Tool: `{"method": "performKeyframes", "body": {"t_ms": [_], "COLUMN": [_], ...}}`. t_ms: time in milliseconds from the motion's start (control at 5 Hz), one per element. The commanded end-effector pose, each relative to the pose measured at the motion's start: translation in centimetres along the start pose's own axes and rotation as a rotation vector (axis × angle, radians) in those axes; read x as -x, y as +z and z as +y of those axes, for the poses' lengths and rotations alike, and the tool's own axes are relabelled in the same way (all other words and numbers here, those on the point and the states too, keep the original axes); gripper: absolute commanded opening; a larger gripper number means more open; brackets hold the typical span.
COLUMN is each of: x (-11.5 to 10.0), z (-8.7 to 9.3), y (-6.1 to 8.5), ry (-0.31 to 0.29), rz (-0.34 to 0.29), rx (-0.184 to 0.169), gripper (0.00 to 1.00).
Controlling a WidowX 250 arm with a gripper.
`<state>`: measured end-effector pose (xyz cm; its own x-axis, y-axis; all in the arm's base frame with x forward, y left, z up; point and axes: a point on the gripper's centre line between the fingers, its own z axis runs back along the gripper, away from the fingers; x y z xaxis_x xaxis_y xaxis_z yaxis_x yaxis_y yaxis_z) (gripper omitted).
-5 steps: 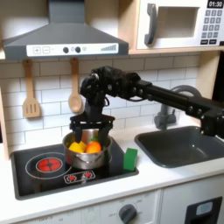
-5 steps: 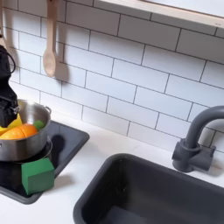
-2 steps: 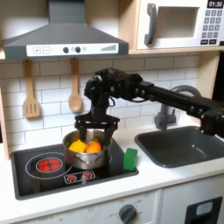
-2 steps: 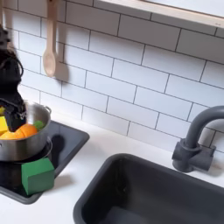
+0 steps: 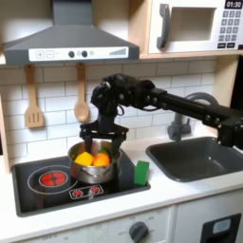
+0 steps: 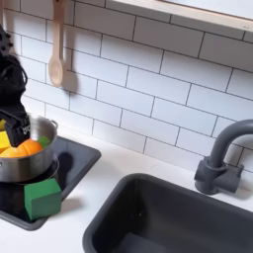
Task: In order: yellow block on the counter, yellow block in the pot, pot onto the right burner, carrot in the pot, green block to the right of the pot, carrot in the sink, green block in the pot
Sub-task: 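Take the carrot out of the pot and put it in the sink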
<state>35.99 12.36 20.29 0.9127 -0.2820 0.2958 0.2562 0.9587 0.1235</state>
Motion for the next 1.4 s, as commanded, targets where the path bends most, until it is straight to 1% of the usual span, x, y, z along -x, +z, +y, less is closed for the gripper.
{"method": "performKeyframes", "body": {"t_ms": [0,200,400,600,800,1000,1200], "x": [-0.5,-0.6,-0.7,-0.8,-0.5,-0.5,-0.7], "z": [0.1,-0.3,-0.3,-0.4,-0.5,-0.6,-1.0], "y": [-1.2,-2.1,-2.6,-2.7,-3.2,-3.7,-4.3], "ry": [-0.034,-0.062,-0.072,-0.078,-0.078,-0.079,-0.087], "rz": [-0.014,-0.009,-0.014,-0.022,-0.013,-0.009,-0.002], "rx": [0.011,0.036,0.046,0.052,0.053,0.063,0.070], "gripper": [1.00,1.00,1.00,1.00,1.00,1.00,1.00]}}
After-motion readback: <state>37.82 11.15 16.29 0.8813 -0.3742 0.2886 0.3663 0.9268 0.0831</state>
